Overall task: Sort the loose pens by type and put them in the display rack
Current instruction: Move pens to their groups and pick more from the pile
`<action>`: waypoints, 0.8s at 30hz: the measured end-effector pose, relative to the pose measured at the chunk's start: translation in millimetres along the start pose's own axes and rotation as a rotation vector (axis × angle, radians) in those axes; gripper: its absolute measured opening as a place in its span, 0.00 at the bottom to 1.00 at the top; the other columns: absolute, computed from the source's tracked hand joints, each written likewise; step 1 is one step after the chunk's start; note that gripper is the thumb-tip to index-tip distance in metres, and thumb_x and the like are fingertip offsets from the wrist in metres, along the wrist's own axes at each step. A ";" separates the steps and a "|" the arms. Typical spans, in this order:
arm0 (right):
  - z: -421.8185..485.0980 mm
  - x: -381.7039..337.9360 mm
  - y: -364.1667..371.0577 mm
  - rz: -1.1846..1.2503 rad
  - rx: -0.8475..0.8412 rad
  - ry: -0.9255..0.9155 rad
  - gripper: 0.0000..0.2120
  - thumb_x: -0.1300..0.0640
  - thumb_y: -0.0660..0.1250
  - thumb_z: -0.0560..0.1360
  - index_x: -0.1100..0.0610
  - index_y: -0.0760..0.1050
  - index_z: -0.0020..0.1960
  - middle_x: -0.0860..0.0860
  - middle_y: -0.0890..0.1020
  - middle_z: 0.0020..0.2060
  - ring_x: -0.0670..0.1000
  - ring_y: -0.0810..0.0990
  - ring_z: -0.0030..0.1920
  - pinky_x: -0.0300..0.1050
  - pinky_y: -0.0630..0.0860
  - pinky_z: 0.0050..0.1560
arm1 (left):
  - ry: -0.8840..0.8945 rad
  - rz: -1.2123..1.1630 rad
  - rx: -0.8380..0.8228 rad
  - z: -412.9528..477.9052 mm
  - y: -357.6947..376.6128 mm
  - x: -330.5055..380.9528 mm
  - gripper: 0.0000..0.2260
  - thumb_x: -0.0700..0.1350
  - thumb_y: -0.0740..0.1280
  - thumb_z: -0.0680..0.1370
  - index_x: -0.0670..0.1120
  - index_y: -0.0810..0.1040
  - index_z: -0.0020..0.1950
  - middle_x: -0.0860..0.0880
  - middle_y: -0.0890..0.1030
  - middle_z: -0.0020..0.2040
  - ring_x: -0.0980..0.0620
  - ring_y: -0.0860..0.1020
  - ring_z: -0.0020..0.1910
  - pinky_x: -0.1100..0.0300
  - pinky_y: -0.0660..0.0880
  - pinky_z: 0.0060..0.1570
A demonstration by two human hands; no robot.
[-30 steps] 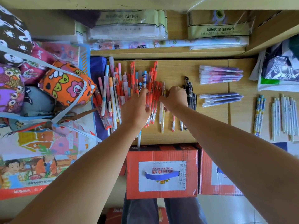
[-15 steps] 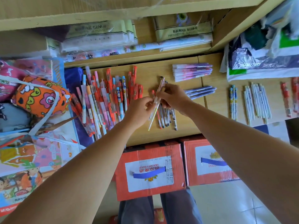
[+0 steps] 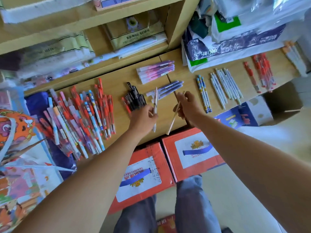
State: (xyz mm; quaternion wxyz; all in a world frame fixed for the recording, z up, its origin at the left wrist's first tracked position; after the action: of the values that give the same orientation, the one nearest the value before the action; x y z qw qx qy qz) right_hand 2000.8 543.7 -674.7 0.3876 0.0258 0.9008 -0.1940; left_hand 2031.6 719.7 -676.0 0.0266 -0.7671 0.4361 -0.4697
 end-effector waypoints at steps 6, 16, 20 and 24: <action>26.4 22.8 -52.3 -0.206 0.039 0.012 0.05 0.59 0.59 0.78 0.53 0.66 0.44 0.52 0.77 0.33 0.52 0.74 0.30 0.50 0.72 0.36 | -0.078 0.008 -0.020 15.9 44.6 18.7 0.06 0.48 0.67 0.77 0.46 0.76 0.48 0.51 0.78 0.35 0.48 0.77 0.34 0.52 0.78 0.42; 78.6 3.5 -65.3 -0.803 -0.118 -0.198 0.14 0.57 0.66 0.77 0.62 0.70 0.59 0.57 0.78 0.46 0.57 0.75 0.44 0.44 0.64 0.35 | -0.199 0.185 0.094 43.7 87.4 30.5 0.07 0.48 0.69 0.75 0.44 0.77 0.46 0.49 0.81 0.42 0.48 0.78 0.41 0.57 0.71 0.40; 89.0 9.0 -60.4 -0.903 -0.097 -0.244 0.20 0.63 0.66 0.74 0.62 0.64 0.63 0.58 0.77 0.45 0.60 0.79 0.46 0.44 0.64 0.33 | -0.201 0.264 0.142 45.9 90.6 32.0 0.05 0.45 0.70 0.75 0.44 0.79 0.46 0.48 0.81 0.42 0.49 0.78 0.40 0.57 0.71 0.37; 87.0 16.8 -64.3 -0.805 -0.081 -0.264 0.20 0.66 0.63 0.75 0.61 0.62 0.65 0.58 0.78 0.46 0.60 0.79 0.46 0.48 0.70 0.38 | -0.229 0.360 0.170 37.1 90.5 30.8 0.06 0.46 0.69 0.76 0.43 0.78 0.46 0.48 0.81 0.38 0.50 0.78 0.34 0.58 0.72 0.33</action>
State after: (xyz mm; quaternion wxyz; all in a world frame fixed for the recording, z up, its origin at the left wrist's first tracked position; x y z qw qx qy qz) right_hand 2036.2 450.5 -719.7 0.3938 -0.3684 0.7884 -0.2962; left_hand 2006.4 628.7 -716.0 0.2241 -0.7203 0.5188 -0.4022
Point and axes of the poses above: each hand's wrist, its own z-axis towards the middle knuckle, its own y-axis out of the palm, x = y × z, the point moved 9 cm from there along z, towards the middle knuckle
